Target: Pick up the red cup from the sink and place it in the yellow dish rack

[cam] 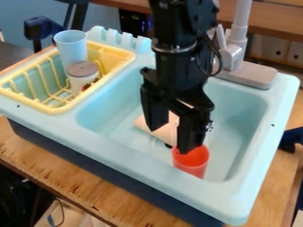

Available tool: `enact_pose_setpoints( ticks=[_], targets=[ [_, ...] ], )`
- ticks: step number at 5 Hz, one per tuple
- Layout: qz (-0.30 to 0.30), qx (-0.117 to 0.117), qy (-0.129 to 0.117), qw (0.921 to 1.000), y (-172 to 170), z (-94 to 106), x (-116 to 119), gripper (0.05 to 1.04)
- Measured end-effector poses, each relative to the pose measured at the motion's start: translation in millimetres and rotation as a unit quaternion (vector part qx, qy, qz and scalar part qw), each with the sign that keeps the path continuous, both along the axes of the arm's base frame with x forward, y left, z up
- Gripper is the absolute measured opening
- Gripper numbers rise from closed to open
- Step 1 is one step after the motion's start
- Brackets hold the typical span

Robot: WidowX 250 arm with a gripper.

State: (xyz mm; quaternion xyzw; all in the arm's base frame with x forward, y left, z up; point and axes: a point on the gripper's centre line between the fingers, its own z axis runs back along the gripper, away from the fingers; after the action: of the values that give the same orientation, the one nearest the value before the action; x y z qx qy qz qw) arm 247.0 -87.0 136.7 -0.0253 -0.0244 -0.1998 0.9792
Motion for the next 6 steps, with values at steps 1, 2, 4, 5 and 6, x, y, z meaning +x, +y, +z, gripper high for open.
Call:
enact_pose_setpoints(
  ticks=[1,2,4,5,6],
  targets=[
    [0.014,0.000,0.004,0.9999,2,-7.0,8,1.001],
    [0.018,0.006,0.013,0.9997,1,-13.6,12,1.001],
    [0.019,0.035,0.046,0.9982,4,-23.6,6,0.693],
    [0.007,0.041,0.050,0.9979,-2,-23.4,1,0.399],
    [-0.010,0.050,0.047,0.9976,-11,-21.7,-3,0.181]
  ],
)
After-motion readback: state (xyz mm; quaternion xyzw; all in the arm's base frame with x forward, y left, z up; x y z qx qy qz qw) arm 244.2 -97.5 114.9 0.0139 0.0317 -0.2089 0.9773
